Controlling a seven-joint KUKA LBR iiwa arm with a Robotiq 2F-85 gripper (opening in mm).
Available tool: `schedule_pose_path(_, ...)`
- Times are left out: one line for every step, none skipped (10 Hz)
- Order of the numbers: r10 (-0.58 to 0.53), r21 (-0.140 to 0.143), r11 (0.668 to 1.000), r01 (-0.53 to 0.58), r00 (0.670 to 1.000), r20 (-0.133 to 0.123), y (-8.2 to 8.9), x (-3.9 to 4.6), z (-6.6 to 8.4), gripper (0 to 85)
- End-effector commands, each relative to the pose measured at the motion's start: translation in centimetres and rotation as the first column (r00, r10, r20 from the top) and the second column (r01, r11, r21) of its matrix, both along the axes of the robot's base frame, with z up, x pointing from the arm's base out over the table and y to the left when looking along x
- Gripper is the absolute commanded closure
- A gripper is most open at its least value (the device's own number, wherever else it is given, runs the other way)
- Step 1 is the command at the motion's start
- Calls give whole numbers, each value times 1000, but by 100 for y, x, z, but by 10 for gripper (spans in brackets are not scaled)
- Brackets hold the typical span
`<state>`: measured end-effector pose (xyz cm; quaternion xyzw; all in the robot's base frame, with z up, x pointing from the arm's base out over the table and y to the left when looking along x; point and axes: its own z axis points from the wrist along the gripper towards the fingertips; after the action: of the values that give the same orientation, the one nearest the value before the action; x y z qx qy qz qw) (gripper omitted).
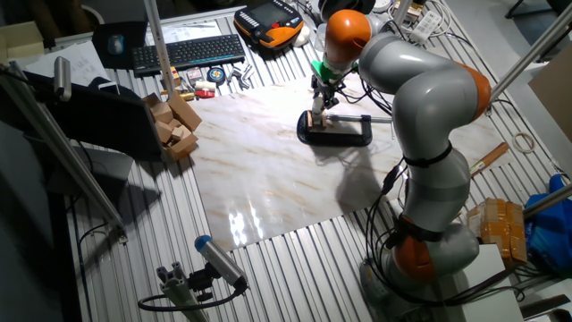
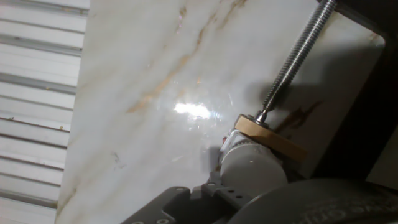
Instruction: Take out the light bulb by rotating it
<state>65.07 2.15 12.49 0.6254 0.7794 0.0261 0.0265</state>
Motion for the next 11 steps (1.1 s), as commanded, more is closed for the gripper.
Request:
schedule_pose_path(12,-4,1000,-12,1000,1,0,0,1,850)
schedule_pose_path(41,-11,999,-41,999,7,0,-4,3,850)
schedule_pose_path(73,-20,997,-73,997,12,-1,-2,7,850)
schedule_pose_path(102,-25,994,-102,995,12,-1,-2,9,850)
schedule_pose_path(136,-35,990,-135,991,12,-1,-5,13,850)
schedule_pose_path(160,-42,986,-159,987,14,-2,-6,17,850)
schedule_pose_path(184,-50,982,-183,983,12,-2,-7,18,850)
schedule_pose_path(208,-55,977,-207,978,12,-2,-8,20,850)
schedule_pose_path(226,-57,973,-225,974,9,-3,-8,21,850)
schedule_pose_path(248,-51,968,-248,969,4,-3,-9,21,850)
schedule_pose_path(267,-42,963,-267,964,-5,-3,-9,20,850)
